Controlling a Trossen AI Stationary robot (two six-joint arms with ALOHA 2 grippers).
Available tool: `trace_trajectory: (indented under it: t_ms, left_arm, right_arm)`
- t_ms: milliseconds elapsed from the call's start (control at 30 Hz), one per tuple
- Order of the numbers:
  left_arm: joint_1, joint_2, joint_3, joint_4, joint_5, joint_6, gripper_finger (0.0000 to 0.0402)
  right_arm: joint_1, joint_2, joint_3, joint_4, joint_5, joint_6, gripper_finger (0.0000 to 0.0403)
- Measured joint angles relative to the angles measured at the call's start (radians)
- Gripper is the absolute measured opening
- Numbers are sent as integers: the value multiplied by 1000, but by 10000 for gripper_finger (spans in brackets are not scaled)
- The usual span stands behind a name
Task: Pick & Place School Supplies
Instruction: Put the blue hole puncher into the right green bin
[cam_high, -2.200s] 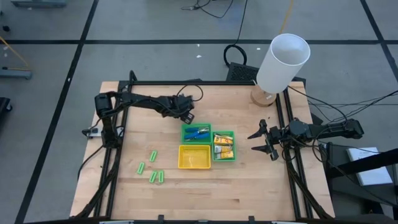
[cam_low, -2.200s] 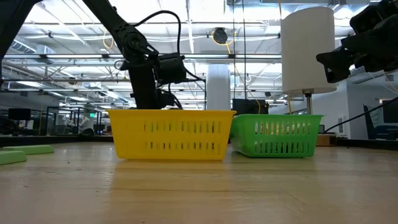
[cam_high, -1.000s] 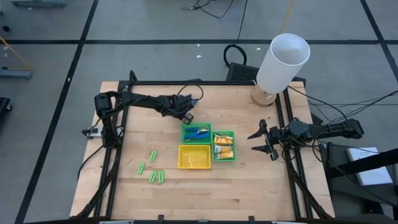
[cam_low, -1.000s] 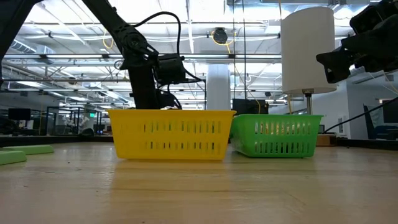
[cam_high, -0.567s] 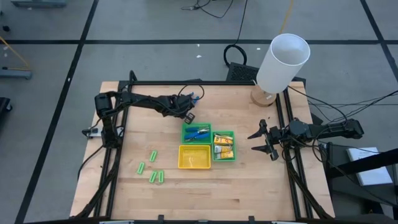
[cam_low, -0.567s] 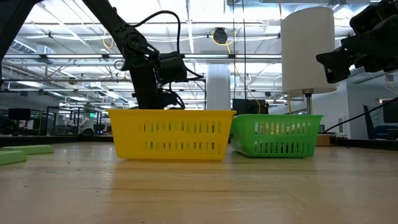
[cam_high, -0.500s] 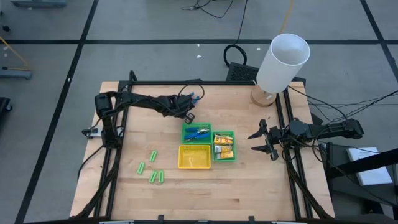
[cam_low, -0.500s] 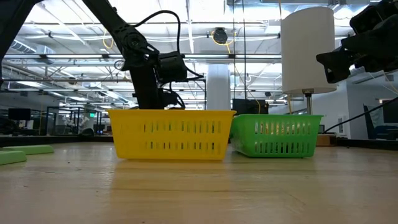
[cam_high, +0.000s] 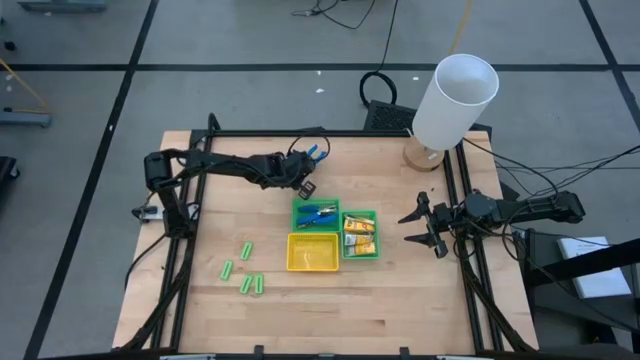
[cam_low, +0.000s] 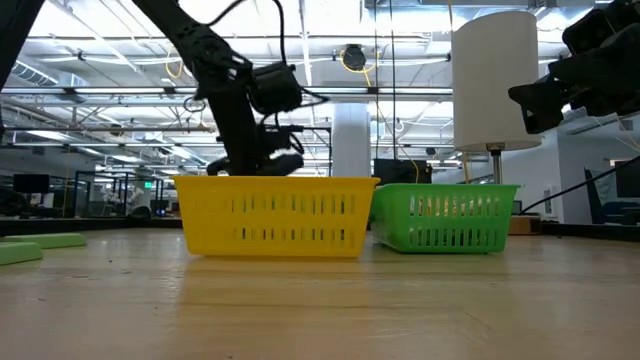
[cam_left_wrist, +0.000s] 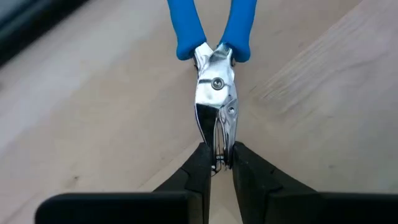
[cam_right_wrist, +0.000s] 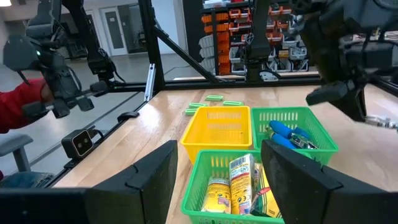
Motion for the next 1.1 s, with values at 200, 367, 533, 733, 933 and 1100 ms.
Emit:
trace_trajectory:
  t_ms: [200, 367, 533, 733, 933, 1100]
  left_arm:
    - [-29, -87, 0, -3, -16, 44, 47]
    - [-72, -163, 0, 6, -22, 76, 46]
    - [-124, -221, 0, 10, -23, 107, 46]
    - [-218, -249, 0, 8, -20, 174, 46]
    - [-294, -248, 0, 7, 46, 267, 47]
    - [-340, -248, 0, 0, 67, 330, 47]
  right_arm:
    - [0, 0, 0, 0, 0, 0, 226]
    - [0, 0, 0, 0, 0, 0, 226]
    - [0, 0, 0, 0, 0, 0, 226]
    - [0, 0, 0, 0, 0, 0, 226]
    - [0, 0, 0, 0, 0, 0, 226]
    - [0, 0, 0, 0, 0, 0, 226]
